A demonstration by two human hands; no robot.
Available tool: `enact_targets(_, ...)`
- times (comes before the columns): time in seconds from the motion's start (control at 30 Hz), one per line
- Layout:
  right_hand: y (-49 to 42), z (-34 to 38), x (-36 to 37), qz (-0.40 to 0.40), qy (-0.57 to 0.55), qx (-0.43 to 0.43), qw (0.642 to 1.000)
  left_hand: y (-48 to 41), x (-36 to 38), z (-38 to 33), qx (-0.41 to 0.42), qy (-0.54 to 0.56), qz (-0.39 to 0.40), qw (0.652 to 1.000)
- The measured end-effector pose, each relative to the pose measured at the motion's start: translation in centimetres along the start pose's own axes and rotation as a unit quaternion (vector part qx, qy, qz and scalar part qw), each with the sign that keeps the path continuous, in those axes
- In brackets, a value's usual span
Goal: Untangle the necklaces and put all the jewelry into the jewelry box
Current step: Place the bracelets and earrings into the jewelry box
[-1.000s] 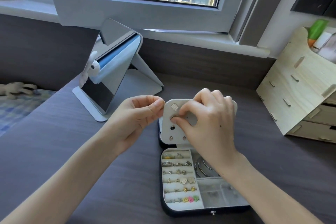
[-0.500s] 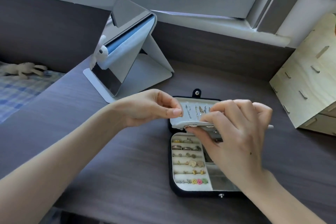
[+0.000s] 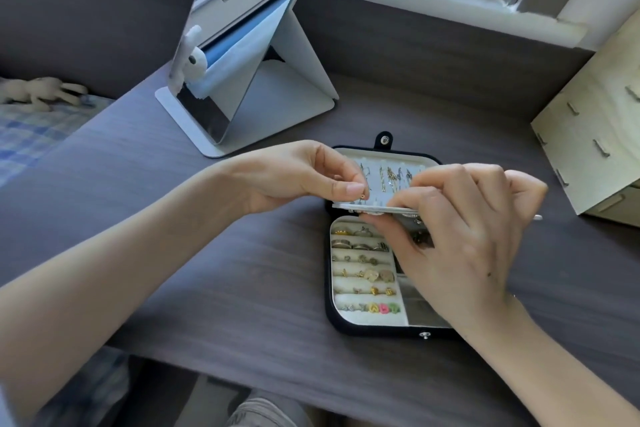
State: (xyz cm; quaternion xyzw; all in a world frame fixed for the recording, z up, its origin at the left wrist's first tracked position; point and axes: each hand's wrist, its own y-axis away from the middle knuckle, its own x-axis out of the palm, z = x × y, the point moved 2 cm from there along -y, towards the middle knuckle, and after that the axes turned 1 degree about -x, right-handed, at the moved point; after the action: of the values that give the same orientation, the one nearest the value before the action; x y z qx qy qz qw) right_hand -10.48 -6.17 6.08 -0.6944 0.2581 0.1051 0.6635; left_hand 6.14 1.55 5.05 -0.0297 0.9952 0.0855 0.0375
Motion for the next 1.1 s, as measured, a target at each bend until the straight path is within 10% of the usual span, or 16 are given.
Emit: enact_targets(1.1, 0.32, -0.13, 0.03, -0.002, -0.01, -0.002, 1.0, 0.24, 0.08, -0.88, 0.021, -0.071, 0.0, 0.997)
